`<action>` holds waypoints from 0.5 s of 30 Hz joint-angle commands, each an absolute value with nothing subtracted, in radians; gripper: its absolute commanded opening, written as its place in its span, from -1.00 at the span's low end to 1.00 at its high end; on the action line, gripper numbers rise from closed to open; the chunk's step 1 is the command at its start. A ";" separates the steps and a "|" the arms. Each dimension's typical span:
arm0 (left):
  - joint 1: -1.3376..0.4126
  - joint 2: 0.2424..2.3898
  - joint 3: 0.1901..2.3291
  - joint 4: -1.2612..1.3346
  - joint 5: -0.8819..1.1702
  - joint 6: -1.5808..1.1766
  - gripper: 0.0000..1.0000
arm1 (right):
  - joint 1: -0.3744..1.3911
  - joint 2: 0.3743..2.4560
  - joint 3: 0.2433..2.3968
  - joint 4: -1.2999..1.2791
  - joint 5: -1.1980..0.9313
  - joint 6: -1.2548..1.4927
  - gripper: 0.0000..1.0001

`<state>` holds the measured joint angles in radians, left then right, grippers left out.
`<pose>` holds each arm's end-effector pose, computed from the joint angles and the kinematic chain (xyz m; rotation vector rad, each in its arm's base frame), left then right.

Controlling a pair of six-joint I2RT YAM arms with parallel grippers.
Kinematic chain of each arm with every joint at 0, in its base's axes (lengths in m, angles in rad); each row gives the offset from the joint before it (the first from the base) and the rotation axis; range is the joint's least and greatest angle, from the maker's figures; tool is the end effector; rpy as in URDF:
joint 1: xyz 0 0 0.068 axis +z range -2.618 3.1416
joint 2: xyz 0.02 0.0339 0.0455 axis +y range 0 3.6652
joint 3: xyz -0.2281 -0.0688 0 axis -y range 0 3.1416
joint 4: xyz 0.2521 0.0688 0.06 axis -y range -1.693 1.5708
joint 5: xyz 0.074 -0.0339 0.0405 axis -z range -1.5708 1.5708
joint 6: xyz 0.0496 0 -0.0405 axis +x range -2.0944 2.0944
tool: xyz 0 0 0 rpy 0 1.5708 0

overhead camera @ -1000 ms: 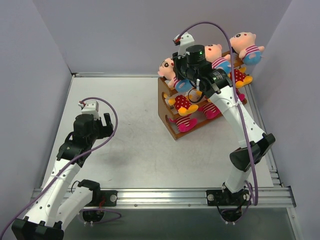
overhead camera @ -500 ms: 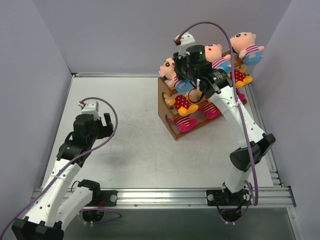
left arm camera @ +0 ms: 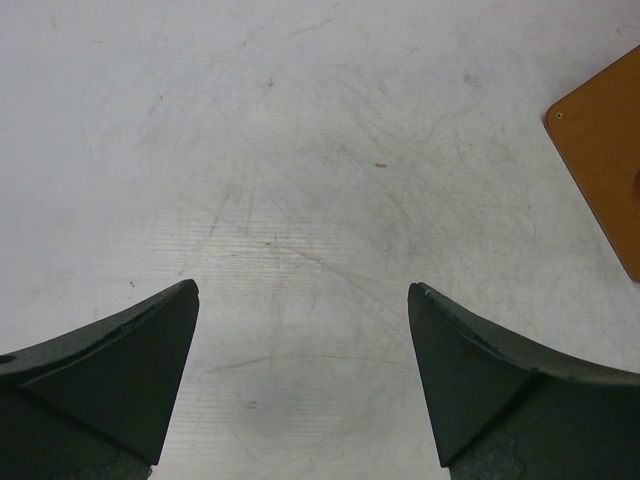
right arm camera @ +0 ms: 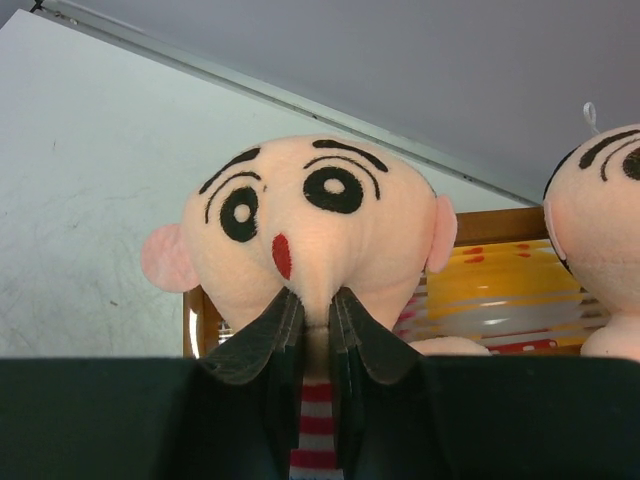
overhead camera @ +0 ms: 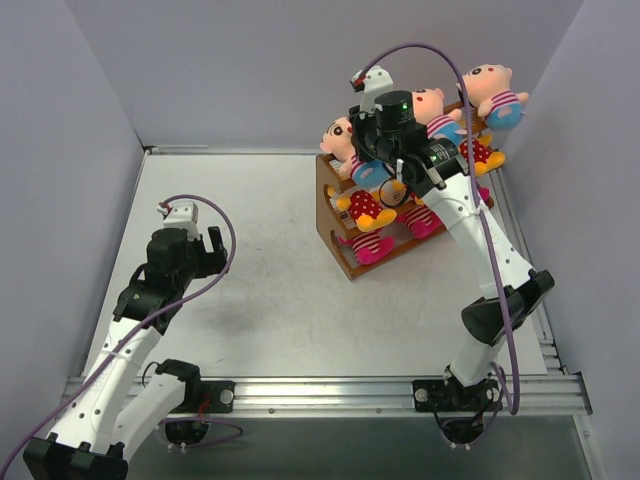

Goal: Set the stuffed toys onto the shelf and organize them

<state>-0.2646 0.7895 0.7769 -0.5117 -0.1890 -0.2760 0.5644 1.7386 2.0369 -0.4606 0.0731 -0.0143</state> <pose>0.2133 -0.0481 0.2708 -0.1258 2.0837 -0.1307 0.3427 0.2127 0.4499 -0.4457 1.6869 0.3410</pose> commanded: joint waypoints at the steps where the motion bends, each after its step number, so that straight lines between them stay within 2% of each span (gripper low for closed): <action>1: -0.256 0.787 0.788 -0.457 -0.176 -0.265 0.88 | 0.571 1.687 2.045 -0.468 0.098 -0.002 -0.71; 6: -0.256 0.785 0.788 -0.457 -0.176 -0.267 0.87 | 0.572 1.690 2.043 -0.462 0.095 0.000 -0.62; 9: -0.256 0.782 0.788 -0.459 -0.176 -0.265 0.88 | 0.572 1.694 2.042 -0.460 0.089 0.000 -0.50; 13: -0.258 0.779 0.788 -0.457 -0.178 -0.267 0.88 | 0.572 1.694 2.042 -0.454 0.083 0.000 -0.22; 15: -0.256 0.781 0.788 -0.457 -0.178 -0.267 0.88 | 0.574 1.690 2.045 -0.453 0.081 0.000 -0.16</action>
<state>-0.2646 0.7895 0.7769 -0.5117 -0.1856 -0.2760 0.5648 1.7370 2.0369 -0.4679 0.0746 -0.0010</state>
